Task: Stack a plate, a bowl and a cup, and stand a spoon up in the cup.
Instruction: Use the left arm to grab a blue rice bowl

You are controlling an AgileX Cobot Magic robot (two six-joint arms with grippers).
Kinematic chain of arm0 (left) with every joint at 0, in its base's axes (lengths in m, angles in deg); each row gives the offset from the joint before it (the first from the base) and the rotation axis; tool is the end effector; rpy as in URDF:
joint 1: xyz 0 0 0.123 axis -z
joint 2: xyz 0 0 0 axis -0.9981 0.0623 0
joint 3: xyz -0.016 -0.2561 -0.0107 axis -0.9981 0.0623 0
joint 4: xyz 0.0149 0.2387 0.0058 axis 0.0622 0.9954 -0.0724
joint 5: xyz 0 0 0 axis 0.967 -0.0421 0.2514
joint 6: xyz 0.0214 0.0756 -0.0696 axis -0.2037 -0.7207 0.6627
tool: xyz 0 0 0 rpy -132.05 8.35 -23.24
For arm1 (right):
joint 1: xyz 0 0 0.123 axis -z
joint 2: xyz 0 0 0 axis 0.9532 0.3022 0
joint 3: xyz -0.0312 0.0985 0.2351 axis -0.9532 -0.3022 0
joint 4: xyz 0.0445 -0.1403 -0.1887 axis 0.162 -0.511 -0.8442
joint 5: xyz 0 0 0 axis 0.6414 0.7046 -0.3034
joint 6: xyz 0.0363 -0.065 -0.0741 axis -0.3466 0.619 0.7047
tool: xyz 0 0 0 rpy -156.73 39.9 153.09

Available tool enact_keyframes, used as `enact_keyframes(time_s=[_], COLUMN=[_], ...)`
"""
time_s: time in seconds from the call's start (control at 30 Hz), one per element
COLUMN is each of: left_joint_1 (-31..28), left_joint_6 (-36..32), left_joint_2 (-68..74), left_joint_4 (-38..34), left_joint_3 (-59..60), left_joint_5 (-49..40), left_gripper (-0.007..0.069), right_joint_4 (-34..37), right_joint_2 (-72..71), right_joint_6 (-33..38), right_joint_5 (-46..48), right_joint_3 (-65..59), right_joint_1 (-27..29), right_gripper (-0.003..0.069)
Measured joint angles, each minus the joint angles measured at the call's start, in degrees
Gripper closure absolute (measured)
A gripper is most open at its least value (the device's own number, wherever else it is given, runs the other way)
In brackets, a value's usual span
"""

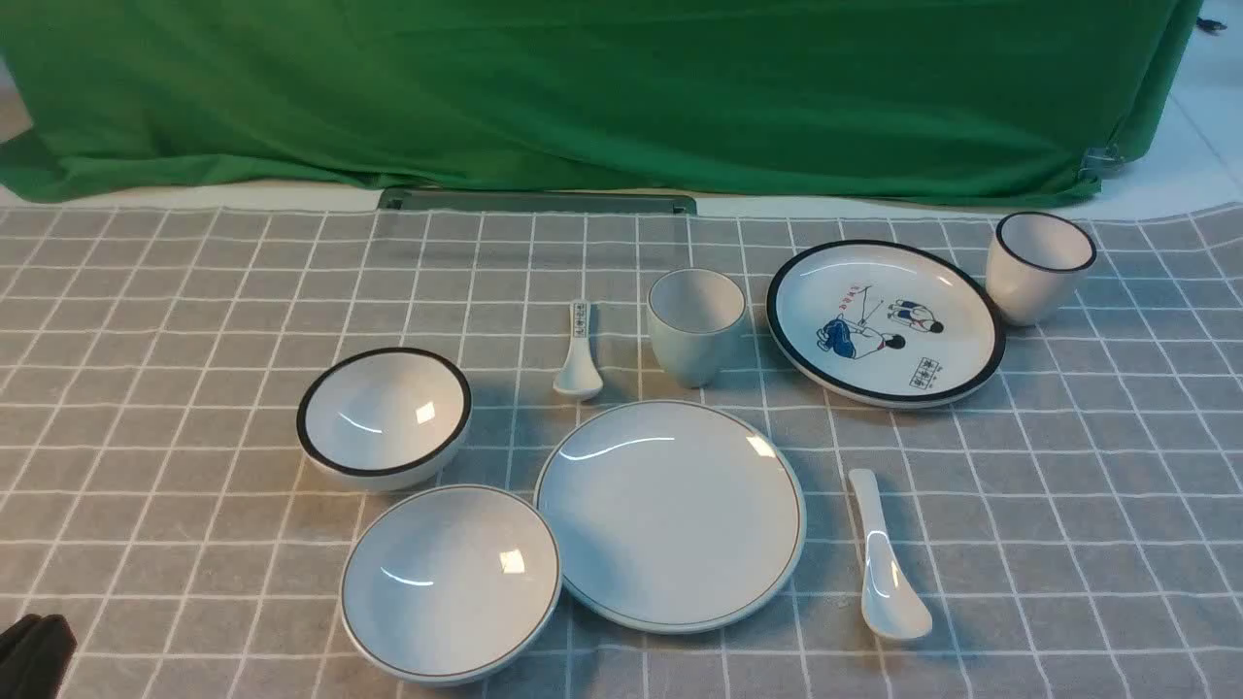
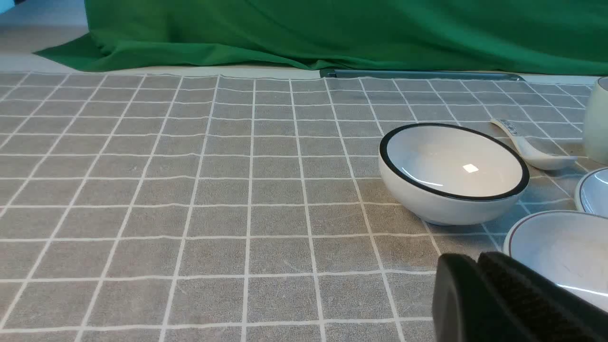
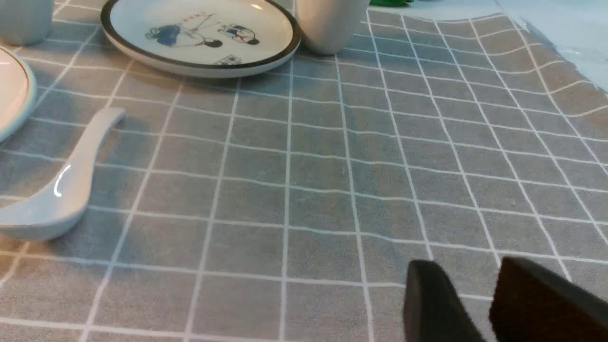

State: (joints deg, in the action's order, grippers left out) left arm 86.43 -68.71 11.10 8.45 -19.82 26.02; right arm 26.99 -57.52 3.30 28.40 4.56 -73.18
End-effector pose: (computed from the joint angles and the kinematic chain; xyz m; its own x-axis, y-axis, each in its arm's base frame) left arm 0.0855 -0.0025 0.1888 -0.1419 0.0612 -0.9880 0.0325 0.9978 0.0571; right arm 0.0855 -0.0021 0.1870 -0.1590 -0.1851 -0.9698 -0.0123 0.9826 -0.1855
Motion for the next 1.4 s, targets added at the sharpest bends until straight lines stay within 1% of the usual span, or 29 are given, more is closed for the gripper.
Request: enact_keyframes(time_s=[0.7,0.8,0.87,0.9,1.0,1.03,1.1,1.17,1.27,1.33,1.37,1.4], left_joint_1=[0.0,0.0,0.0,0.0,0.0,0.0,0.0,0.0,0.0,0.0,0.0,0.0], left_joint_6=[0.0,0.7,3.2,5.4,9.5,9.8,12.9,16.4,24.2,30.8,32.5,35.4], left_joint_2=[0.0,0.0,0.0,0.0,0.0,0.0,0.0,0.0,0.0,0.0,0.0,-0.1], left_joint_4=[0.3,-0.2,-4.2,-7.3,-12.9,-13.1,-15.0,-15.9,-16.3,-14.9,-13.7,-11.6], left_joint_3=[0.0,0.0,0.0,0.0,0.0,0.0,0.0,0.0,0.0,-0.1,-0.6,-2.6], left_joint_5=[0.0,1.3,3.7,5.5,10.0,10.2,13.6,16.6,24.0,31.1,32.7,33.1], left_gripper=[0.0607,0.0607,0.0607,0.0607,0.0607,0.0607,0.0607,0.0607,0.0607,0.0607,0.0607,0.0607], right_joint_4=[0.0,0.0,0.0,0.0,0.0,0.0,0.0,0.0,0.2,2.4,3.3,5.1], right_joint_2=[0.0,0.0,0.0,0.0,0.0,0.0,0.0,0.0,0.0,0.0,0.0,0.0], right_joint_6=[0.0,0.0,0.0,0.0,0.0,0.0,0.0,0.0,-0.1,-2.1,-3.3,-6.2], right_joint_5=[0.0,0.0,0.0,0.0,-0.1,-0.1,-0.6,-1.2,-1.6,-4.9,-7.0,-10.1], right_joint_3=[0.0,0.0,0.0,0.0,0.0,0.0,0.0,0.0,0.0,0.0,0.0,0.0], right_joint_1=[0.0,0.0,0.0,0.0,0.0,0.0,0.0,0.0,0.0,0.0,0.0,0.0], right_gripper=[0.0417,0.0417,0.0417,0.0417,0.0417,0.0417,0.0417,0.0417,0.0417,0.0417,0.0417,0.0417])
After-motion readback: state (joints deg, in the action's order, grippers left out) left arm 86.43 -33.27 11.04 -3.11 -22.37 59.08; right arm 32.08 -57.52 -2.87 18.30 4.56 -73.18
